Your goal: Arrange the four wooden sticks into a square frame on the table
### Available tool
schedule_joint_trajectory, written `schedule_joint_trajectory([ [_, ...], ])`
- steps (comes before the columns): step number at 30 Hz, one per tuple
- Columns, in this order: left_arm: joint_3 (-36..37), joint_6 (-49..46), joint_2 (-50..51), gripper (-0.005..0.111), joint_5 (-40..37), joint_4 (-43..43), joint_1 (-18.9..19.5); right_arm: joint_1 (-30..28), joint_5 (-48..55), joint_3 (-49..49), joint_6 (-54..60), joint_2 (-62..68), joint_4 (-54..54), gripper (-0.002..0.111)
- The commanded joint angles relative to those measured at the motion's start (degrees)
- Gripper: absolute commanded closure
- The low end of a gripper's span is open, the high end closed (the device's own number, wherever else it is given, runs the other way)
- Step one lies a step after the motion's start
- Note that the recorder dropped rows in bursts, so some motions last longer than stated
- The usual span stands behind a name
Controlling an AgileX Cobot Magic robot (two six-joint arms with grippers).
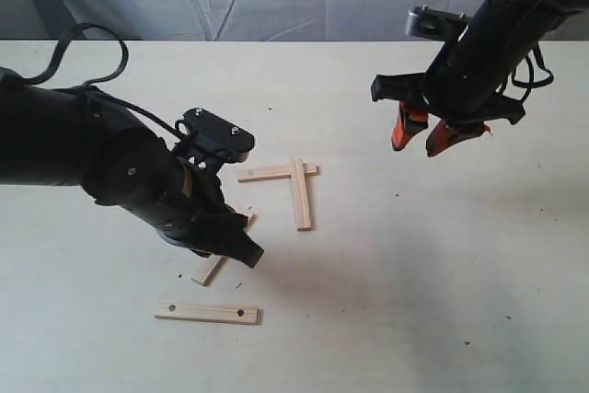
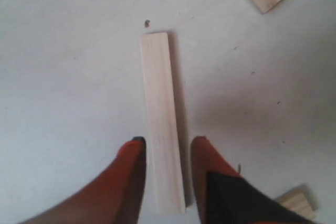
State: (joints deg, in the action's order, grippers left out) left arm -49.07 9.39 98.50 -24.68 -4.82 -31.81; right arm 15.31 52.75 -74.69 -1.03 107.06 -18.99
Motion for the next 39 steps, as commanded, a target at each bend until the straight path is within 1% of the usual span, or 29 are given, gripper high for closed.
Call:
schedule_joint_trajectory([
  [1, -0.1, 1.1, 2.7, 0.06, 2.3, 1.8, -0.3, 0.1, -3.1, 3.6, 1.4, -0.4, -0.9, 0.062],
  [3, -0.1, 1.1, 4.1, 0.062, 2.9, 2.0, -0.3, 0.1, -3.6, 4.4, 1.4, -0.4, -0.8, 0.062],
  [5, -0.1, 1.2, 6.0, 0.068, 2.6, 2.4, -0.2, 0.1, -3.6, 4.7, 1.4, -0.4, -0.8, 0.062],
  [8, -0.1, 1.2, 8.2, 0.084, 1.9, 2.4, -0.2, 0.1, -3.7, 4.7, 1.4, -0.5, -0.8, 0.062],
  [11, -0.2, 1.2, 8.0, 0.103, 2.6, 2.8, -0.2, 0.1, -4.1, 4.7, 1.6, -0.6, -0.8, 0.062],
  [12, -0.6, 1.2, 7.6, 0.107, 2.8, 2.9, -0.2, 0.1, -4.1, 4.7, 1.6, -0.6, -1.0, 0.062],
  [15, -3.0, 5.4, 6.3, 0.107, 2.7, 2.8, 0.5, 0.1, -4.1, 4.7, 1.6, -0.6, -1.0, 0.062],
  [21, -9.0, 13.2, 2.8, 0.107, 3.5, 2.7, 3.3, 0.1, -4.9, 4.7, 1.6, -0.6, -1.0, 0.062],
  [24, -9.1, 17.1, 2.6, 0.107, 5.8, 2.7, 3.9, 0.1, -5.4, 4.7, 1.6, -0.6, -1.0, 0.062],
  [29, -8.1, 24.0, 7.4, 0.107, 9.2, 2.7, 4.2, 0.1, -5.4, 4.7, 1.6, -0.6, -1.0, 0.062],
  [34, -8.1, 26.9, 11.7, 0.107, 12.4, 2.9, 4.2, 0.1, -5.3, 4.7, 1.7, -0.6, -1.0, 0.062],
  [39, -8.1, 27.1, 12.6, 0.107, 12.1, 3.0, 4.2, 0.1, -5.8, 4.7, 1.7, -0.6, -1.0, 0.062],
])
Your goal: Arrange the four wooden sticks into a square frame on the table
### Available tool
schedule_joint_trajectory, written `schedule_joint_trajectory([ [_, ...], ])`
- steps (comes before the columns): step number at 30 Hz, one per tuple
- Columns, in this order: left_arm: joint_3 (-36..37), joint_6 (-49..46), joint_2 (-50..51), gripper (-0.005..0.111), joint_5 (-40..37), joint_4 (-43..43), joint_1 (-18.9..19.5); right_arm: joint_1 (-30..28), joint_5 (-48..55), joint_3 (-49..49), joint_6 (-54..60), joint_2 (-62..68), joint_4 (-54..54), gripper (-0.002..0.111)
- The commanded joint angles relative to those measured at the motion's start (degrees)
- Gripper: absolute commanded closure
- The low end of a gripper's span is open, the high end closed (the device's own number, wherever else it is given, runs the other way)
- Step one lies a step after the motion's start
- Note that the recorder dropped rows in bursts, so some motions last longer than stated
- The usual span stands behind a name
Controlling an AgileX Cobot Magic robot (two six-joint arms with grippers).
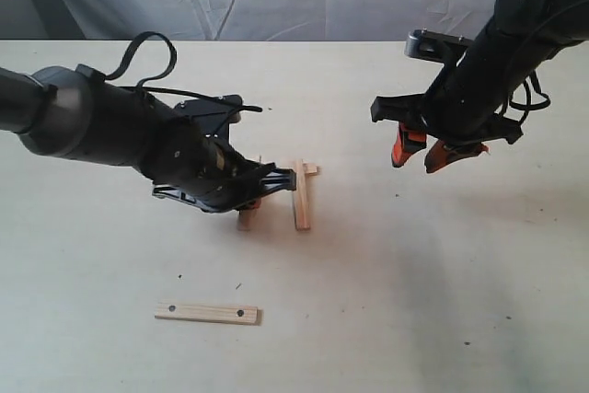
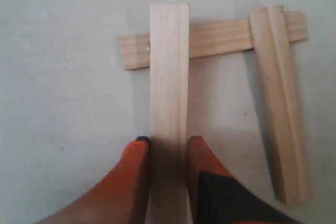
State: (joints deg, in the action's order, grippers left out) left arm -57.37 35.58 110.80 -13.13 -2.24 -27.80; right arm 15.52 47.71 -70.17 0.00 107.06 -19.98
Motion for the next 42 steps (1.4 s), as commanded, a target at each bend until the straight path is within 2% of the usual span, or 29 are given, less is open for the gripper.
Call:
schedule_joint_trajectory([
  [1, 0.2, 1.2, 0.4, 0.107, 0.6, 0.5, 0.2, -0.1, -0.9, 0.2, 0.6, -0.6, 0.0, 0.062],
  [10, 0.2, 1.6, 0.5, 0.106, 0.2, 0.3, 0.2, -0.1, -1.0, 0.2, 0.6, -0.6, 0.0, 0.062],
  [13, 0.2, 1.6, 0.5, 0.096, 0.2, 0.1, 0.2, -0.1, -1.0, 0.2, 0.6, -0.6, 0.0, 0.062],
  [18, 0.2, 1.6, -0.1, 0.069, 0.1, 0.1, 0.2, -0.1, -0.9, 0.2, 1.3, -0.6, -0.3, 0.062],
  [20, 0.2, 1.6, -0.9, 0.062, 0.1, 0.0, 0.2, -0.1, -0.8, 0.2, 2.6, -0.6, -1.5, 0.062],
  [23, 0.2, 1.6, -2.7, 0.056, -0.1, -0.3, 0.2, -0.1, -0.7, 0.2, 4.1, -1.0, -3.3, 0.062],
  [27, 0.2, 1.7, -6.1, 0.054, -1.9, -1.4, 1.0, 0.2, -0.3, 0.2, 8.8, -2.1, -8.0, 0.062],
  [29, 0.2, 1.7, -8.3, 0.054, -3.5, -2.6, 2.9, 1.5, -0.3, 0.2, 11.0, -2.4, -10.1, 0.062],
  [32, 0.2, 1.7, -12.1, 0.054, -7.7, -6.4, 7.2, 6.3, -1.7, 0.2, 14.0, -2.2, -10.4, 0.062],
  [37, 0.2, 1.1, -17.3, 0.054, -18.3, -14.1, 16.4, 14.4, -7.4, 0.2, 21.8, 0.0, -10.1, 0.062],
  [42, 0.2, -7.6, -18.9, 0.054, -21.6, -11.3, 24.3, 19.0, -12.5, 0.2, 23.4, 4.5, -10.1, 0.062],
])
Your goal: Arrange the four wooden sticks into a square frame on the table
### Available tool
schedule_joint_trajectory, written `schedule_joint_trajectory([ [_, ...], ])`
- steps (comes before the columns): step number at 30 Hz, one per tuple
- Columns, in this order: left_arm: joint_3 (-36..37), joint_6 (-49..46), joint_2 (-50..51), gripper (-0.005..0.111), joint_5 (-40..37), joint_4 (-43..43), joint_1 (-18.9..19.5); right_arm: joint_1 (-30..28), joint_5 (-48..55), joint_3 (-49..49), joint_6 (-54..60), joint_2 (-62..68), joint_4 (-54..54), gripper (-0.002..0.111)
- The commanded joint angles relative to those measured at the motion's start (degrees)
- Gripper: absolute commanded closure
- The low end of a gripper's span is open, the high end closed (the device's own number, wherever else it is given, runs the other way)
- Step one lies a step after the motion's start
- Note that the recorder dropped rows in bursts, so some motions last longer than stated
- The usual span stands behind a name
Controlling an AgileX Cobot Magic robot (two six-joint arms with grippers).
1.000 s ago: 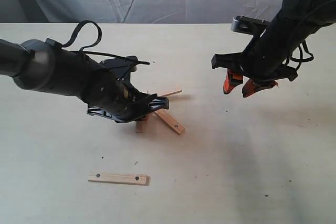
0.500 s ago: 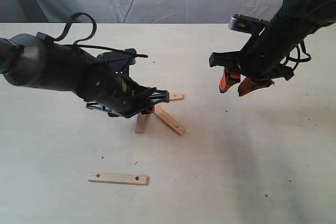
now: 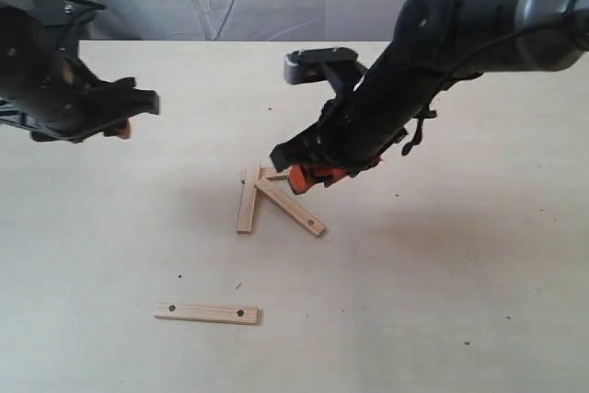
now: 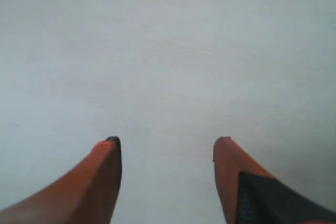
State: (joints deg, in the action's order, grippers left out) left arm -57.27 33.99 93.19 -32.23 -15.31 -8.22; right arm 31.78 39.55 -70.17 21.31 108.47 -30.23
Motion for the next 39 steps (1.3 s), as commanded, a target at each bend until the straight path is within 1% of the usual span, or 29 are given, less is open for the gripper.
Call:
schedule_joint_trajectory([
  [1, 0.1, -8.1, -1.3, 0.054, -2.6, 3.6, 5.9, 3.5, -6.0, 0.2, 3.0, 4.2, 0.2, 0.062],
  [3, 0.1, -11.3, -1.3, 0.054, -2.6, 7.9, 7.4, 4.5, -8.9, 0.2, 4.5, 6.0, 0.8, 0.062],
  [6, 0.2, -15.0, -1.3, 0.054, -1.8, 11.6, 7.7, 5.2, -10.7, -0.7, 4.6, 8.2, 1.7, 0.062],
  [9, 0.2, -15.0, -1.3, 0.054, -1.5, 11.8, 7.6, 5.5, -10.4, -1.6, 4.6, 10.1, 4.6, 0.062],
  [15, 0.2, -15.0, -1.3, 0.054, -1.3, 11.7, 7.6, 5.5, -11.7, -1.6, 4.6, 11.7, 7.0, 0.062],
  [22, 0.2, -15.0, -1.3, 0.054, -0.7, 11.7, 7.6, 5.5, -11.0, -1.6, 4.5, 7.2, 7.2, 0.062],
  [27, 0.2, -15.1, -1.3, 0.054, -0.6, 11.7, 7.6, 5.5, -13.1, -1.6, 4.5, 5.6, 7.2, 0.062],
  [36, 0.2, -15.1, -1.3, 0.054, -0.7, 11.7, 7.6, 5.5, -12.8, -1.6, 3.9, 11.7, 7.6, 0.062],
  [38, 0.2, -15.1, -1.3, 0.054, -0.7, 11.7, 7.6, 5.5, -11.9, -1.6, 3.3, 12.6, 8.2, 0.065],
  [39, 0.2, -15.1, -1.3, 0.054, -0.7, 11.7, 7.6, 5.5, -11.2, -1.6, 2.9, 12.8, 8.6, 0.07],
])
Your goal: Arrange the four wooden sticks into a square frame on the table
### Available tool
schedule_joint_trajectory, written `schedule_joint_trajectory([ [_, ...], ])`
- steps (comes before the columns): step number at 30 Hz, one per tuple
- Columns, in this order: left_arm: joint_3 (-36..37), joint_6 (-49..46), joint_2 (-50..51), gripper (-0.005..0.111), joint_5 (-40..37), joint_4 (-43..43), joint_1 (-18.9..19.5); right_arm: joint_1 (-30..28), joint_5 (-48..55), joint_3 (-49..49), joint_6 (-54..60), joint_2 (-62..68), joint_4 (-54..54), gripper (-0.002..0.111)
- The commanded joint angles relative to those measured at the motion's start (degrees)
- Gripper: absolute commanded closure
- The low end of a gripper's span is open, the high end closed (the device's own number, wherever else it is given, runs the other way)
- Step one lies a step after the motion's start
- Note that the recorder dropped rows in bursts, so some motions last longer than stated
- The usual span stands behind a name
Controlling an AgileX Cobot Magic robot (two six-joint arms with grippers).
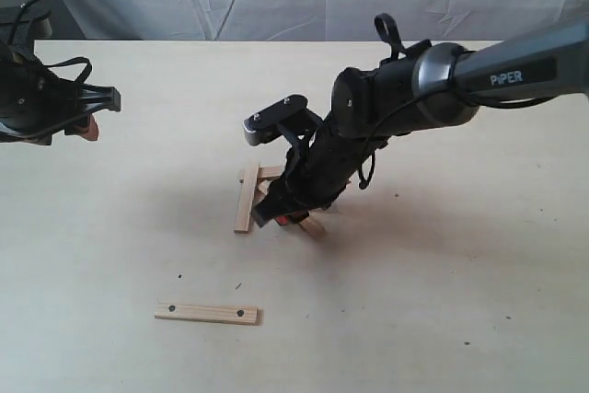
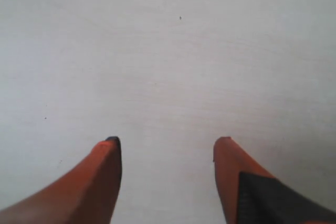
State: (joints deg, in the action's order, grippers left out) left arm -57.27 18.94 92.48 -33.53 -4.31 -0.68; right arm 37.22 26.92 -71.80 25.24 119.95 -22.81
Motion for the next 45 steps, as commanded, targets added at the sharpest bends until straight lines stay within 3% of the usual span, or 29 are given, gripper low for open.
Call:
schedule_joint_trajectory([
  [1, 0.2, -0.1, -0.6, 0.054, 0.6, 0.7, 0.1, 0.1, 2.1, 0.0, -2.0, 1.4, 1.7, 0.078],
  [4, 0.2, -0.1, -0.6, 0.054, 0.6, 0.8, 0.1, 0.1, 3.8, 0.0, -6.8, 0.9, 2.2, 0.108],
  [10, 0.2, -0.1, -0.6, 0.054, 0.7, 0.9, 0.1, 0.1, 7.6, -4.4, -21.0, -4.4, 4.2, 0.108],
  [18, 0.2, -0.1, -0.6, 0.054, 1.0, 1.3, 0.1, -0.5, 8.3, -6.6, -51.0, -6.6, 22.0, 0.108],
  [27, 0.2, -0.1, -0.6, 0.054, 1.6, 1.5, 0.1, -0.5, 4.8, -5.9, -52.4, 1.5, 22.3, 0.108],
  [37, 0.2, -0.1, -0.6, 0.054, 1.8, 1.5, 0.1, -0.5, 4.9, -5.9, -51.8, -1.7, 22.3, 0.108],
  [45, 0.2, -0.1, -0.6, 0.054, 1.5, 1.5, 0.1, -0.4, 14.9, -5.9, -41.6, -6.4, 20.2, 0.108],
])
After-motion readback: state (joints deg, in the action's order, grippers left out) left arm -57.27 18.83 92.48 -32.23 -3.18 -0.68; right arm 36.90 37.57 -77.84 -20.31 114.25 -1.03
